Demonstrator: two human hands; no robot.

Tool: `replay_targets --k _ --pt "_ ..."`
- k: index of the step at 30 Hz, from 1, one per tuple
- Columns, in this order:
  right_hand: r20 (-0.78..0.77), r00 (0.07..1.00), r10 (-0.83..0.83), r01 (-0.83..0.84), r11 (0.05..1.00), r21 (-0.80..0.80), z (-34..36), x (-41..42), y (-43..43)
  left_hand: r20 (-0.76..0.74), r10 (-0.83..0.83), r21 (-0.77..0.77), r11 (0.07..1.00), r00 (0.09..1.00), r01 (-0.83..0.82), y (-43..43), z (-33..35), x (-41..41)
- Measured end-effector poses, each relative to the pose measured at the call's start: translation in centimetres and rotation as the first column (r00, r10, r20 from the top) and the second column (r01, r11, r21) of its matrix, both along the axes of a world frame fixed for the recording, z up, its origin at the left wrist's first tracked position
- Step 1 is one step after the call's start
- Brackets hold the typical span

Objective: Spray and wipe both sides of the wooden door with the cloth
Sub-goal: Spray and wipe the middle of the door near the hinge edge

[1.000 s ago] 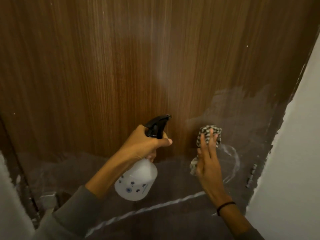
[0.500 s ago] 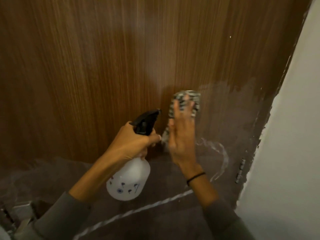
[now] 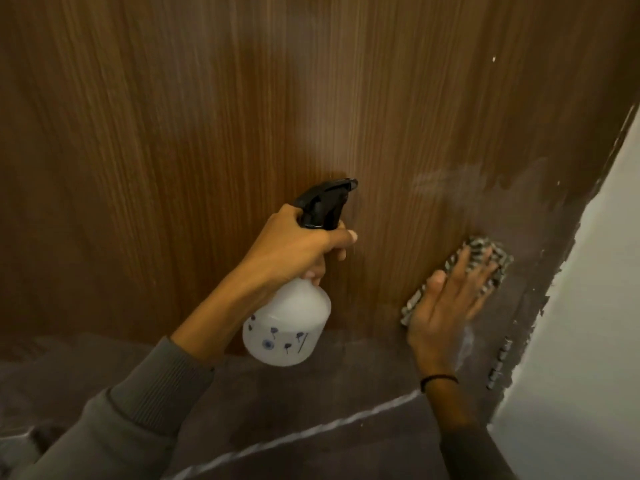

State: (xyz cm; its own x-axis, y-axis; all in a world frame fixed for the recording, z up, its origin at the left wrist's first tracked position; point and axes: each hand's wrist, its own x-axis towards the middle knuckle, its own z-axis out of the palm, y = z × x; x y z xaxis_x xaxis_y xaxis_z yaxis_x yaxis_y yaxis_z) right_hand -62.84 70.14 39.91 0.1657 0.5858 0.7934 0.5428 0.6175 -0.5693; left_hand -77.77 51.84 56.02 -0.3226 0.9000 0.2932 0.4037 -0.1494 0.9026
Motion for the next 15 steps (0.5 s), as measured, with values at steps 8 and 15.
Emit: replay_targets --k 8,15 --pt "0.299 0.948 0.106 -0.201 0.929 0.310 -1.5 -8.4 -6.9 0.078 -0.080 0.036 0.996 0.994 0.077 0.1 0.1 -0.5" --pt "0.147 0.989 0.005 -0.045 0.963 0.267 2.0 -3.7 -1.6 0.022 -0.125 0.052 0.991 0.992 0.124 -0.1 -0.1 -1.0"
